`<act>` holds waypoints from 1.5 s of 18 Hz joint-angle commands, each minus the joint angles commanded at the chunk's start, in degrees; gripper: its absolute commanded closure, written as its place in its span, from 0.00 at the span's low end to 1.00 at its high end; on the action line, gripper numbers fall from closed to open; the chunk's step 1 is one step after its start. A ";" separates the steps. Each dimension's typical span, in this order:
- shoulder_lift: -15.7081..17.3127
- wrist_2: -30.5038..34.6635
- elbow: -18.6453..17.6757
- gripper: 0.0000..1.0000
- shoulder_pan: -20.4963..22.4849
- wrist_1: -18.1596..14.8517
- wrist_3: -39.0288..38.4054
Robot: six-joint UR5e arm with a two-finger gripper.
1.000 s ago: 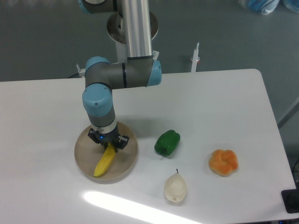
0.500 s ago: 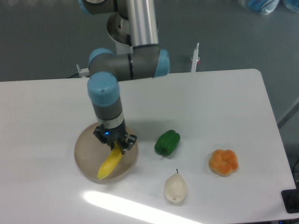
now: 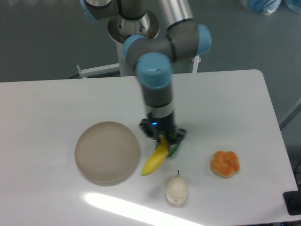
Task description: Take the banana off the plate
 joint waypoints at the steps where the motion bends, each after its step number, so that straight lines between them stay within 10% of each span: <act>1: -0.27 -0.09 0.44 0.62 0.79 0.09 2.55; 27: -1.06 -0.62 2.29 0.62 4.84 -0.09 7.93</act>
